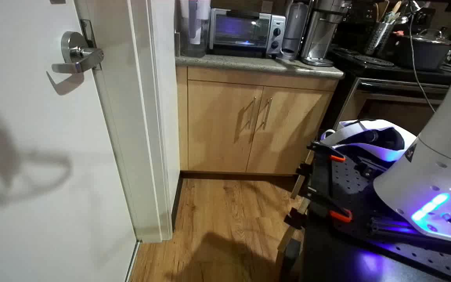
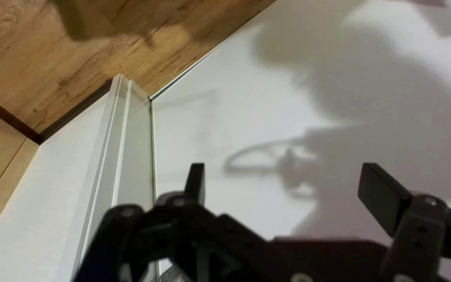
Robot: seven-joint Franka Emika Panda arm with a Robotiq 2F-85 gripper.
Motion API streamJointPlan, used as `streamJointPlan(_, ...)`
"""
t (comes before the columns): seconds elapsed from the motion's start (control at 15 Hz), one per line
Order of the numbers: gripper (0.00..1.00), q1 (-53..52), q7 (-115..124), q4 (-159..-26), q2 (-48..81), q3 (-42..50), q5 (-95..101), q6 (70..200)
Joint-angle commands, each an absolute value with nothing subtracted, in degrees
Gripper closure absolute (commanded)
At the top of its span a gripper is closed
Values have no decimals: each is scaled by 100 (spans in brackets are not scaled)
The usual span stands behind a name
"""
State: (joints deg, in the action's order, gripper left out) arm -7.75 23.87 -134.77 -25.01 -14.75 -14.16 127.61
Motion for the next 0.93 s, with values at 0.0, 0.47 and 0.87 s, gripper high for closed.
streamJointPlan(0.0, 0, -809, 2404, -13464, -2496, -1442, -1393, 12745)
streamJointPlan(0.47, 0, -840, 2666, -13539, -2365, -1461, -1765, 13066)
streamJointPlan(0.87, 0, -832, 3403, -13892, -1974, -1527, -2555, 14310)
